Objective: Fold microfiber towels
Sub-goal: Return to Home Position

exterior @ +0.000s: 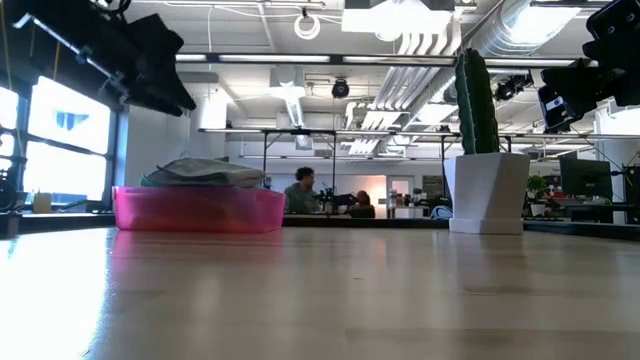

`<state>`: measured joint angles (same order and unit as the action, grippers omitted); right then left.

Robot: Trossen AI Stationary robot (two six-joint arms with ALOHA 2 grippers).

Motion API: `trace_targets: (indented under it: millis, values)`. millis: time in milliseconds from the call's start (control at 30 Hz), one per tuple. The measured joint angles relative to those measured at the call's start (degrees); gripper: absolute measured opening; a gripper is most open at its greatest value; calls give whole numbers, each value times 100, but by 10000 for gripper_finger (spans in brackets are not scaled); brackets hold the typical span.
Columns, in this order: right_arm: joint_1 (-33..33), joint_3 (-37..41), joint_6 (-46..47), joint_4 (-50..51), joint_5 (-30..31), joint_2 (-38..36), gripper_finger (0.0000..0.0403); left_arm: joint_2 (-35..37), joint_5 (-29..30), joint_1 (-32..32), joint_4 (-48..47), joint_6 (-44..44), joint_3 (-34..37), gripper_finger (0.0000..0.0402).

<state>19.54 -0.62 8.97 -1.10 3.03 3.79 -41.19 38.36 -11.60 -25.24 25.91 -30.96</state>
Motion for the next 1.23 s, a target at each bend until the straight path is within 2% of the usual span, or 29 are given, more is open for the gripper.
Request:
trace_targets:
  millis: [100, 233, 667, 900, 1033, 1233]
  values:
    - [0, 0, 0, 0, 0, 0, 185, 305, 34, 127, 591, -21, 566, 197]
    - [0, 0, 0, 0, 0, 0, 185, 553, -99, 194, 655, 346, 960, 197]
    - [1, 0, 0, 0, 0, 0, 185, 765, -674, 200, 520, 366, 1165, 198]
    - [-1, 0, 0, 0, 0, 0, 185, 1952, -1325, -284, 591, -797, 1277, 198]
    - [0, 0, 0, 0, 0, 0, 185, 2581, -1719, -697, 580, -856, 1456, 198]
    - [1, 0, 0, 0, 0, 0, 185, 3342, -1941, -1050, 579, -831, 1791, 198]
